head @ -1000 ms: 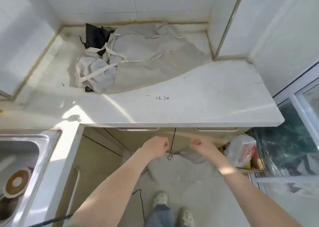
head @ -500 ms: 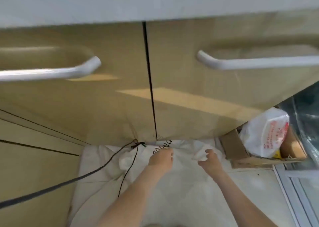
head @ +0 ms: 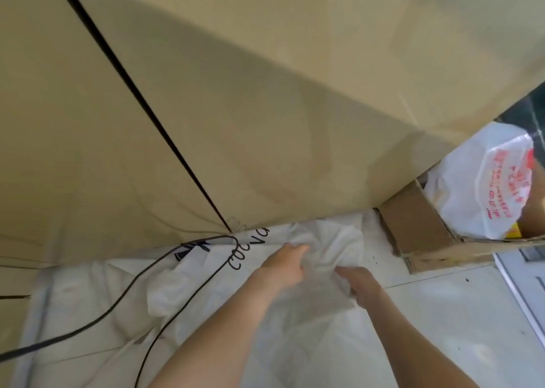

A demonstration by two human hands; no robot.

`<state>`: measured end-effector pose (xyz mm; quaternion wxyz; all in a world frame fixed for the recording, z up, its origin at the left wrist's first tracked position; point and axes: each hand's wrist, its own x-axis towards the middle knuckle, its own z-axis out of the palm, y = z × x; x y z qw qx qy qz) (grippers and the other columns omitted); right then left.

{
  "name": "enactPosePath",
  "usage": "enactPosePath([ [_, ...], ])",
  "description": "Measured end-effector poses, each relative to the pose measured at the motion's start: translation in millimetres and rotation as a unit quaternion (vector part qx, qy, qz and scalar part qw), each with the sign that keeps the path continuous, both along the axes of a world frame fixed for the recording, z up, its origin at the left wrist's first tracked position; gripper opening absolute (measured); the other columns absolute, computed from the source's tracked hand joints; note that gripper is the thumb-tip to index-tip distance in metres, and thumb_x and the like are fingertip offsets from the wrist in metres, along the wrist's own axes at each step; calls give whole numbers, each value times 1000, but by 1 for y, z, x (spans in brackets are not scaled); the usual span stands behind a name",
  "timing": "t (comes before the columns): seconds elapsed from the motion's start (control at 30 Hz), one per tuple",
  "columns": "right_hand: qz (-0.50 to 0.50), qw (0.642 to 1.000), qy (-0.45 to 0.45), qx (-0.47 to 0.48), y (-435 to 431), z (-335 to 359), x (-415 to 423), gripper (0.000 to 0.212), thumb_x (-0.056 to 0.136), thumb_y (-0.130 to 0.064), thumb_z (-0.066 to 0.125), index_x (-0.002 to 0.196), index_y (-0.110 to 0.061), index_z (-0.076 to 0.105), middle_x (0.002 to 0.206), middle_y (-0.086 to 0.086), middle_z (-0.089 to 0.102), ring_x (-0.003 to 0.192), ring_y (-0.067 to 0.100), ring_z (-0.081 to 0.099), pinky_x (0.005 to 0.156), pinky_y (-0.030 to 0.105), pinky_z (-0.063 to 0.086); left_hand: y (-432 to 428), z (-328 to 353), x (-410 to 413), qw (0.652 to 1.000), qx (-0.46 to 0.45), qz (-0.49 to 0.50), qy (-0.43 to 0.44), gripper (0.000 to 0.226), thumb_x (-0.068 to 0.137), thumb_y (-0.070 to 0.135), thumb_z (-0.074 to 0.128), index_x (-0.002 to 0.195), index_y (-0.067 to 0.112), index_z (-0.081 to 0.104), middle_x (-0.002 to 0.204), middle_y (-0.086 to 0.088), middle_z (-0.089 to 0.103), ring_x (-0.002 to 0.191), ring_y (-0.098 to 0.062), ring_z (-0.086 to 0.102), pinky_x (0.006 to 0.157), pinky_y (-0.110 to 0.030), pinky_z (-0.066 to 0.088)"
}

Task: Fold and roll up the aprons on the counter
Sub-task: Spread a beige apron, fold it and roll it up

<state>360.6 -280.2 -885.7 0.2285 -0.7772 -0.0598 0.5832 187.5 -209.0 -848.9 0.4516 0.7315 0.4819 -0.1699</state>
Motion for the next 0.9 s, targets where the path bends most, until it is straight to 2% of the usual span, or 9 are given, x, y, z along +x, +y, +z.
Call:
enactPosePath([
  [0.07, 21, 1000, 1, 22, 10, 17, -15, 6, 92, -14, 55, 90, -11, 61, 84, 5, 61, 76, 21, 58, 82, 39, 52, -9, 16, -1, 999, -31, -19, 0, 67, 87, 29, 60, 147, 25, 30, 143, -8, 35, 130, -28, 41, 104, -36, 40],
  [0.1, 22, 999, 9, 32, 19, 50, -21, 8, 92, -14, 55, 86, -13, 60, 85, 5, 60, 77, 20, 57, 84, 40, 50, -10, 40, -3, 999, -47, -10, 6, 71, 85, 32, 63, 146, 23, 30, 142, -9, 36, 129, -28, 41, 103, -36, 40],
  [0.2, 9, 999, 17, 49, 26, 92, -42, 11, 90, -16, 52, 80, -13, 54, 84, 9, 54, 74, 22, 52, 69, 33, 45, -28, 82, 3, 998, -50, 31, 34, 69, 79, 41, 66, 136, 17, 34, 130, -6, 44, 121, -25, 47, 92, -33, 44],
  [0.27, -23, 998, 27, 43, 37, 157, -53, 14, 83, -24, 51, 79, -10, 50, 83, 12, 46, 77, 25, 46, 68, 34, 37, -27, 147, 11, 993, -50, 99, 43, 70, 79, 44, 65, 133, 15, 31, 128, -5, 44, 118, -24, 49, 85, -31, 43],
  [0.43, -47, 995, 13, 83, 31, 332, -77, 20, 90, -21, 47, 73, -10, 43, 71, 11, 44, 66, 26, 46, 61, 29, 36, -39, 307, 16, 986, 22, 162, 40, 51, 86, 30, 58, 126, 9, 33, 128, -10, 45, 117, -29, 51, 88, -38, 47],
  [0.6, -33, 994, -7, 105, 10, 501, -90, 20, 95, -12, 33, 77, -21, 36, 69, 7, 37, 60, 20, 39, 55, 26, 30, -54, 466, 0, 990, -9, 140, 13, 85, 81, 34, 66, 144, 8, 14, 139, -9, 31, 124, -28, 45, 85, -32, 40],
  [0.67, -16, 993, -6, 120, 2, 549, -94, 20, 92, -9, 31, 80, -25, 34, 67, 5, 37, 57, 20, 38, 54, 27, 32, -54, 511, -5, 991, -10, 132, 2, 87, 80, 35, 69, 143, 10, 14, 139, -10, 30, 125, -27, 43, 90, -33, 42],
  [0.8, 25, 984, -5, 176, -4, 662, -100, 18, 89, 0, 36, 77, -14, 34, 65, 8, 36, 58, 21, 37, 55, 28, 29, -55, 615, -17, 984, 33, 168, -49, 93, 81, 31, 69, 147, 13, 7, 143, -12, 27, 128, -29, 42, 98, -37, 41],
  [0.9, 95, 956, -29, 277, -9, 759, -111, 16, 94, 0, 41, 81, -10, 40, 68, 2, 39, 58, 11, 41, 50, 20, 35, -62, 697, -34, 946, 203, 243, -69, 48, 90, 18, 53, 129, 9, 27, 124, -13, 49, 104, -30, 58, 74, -33, 44],
])
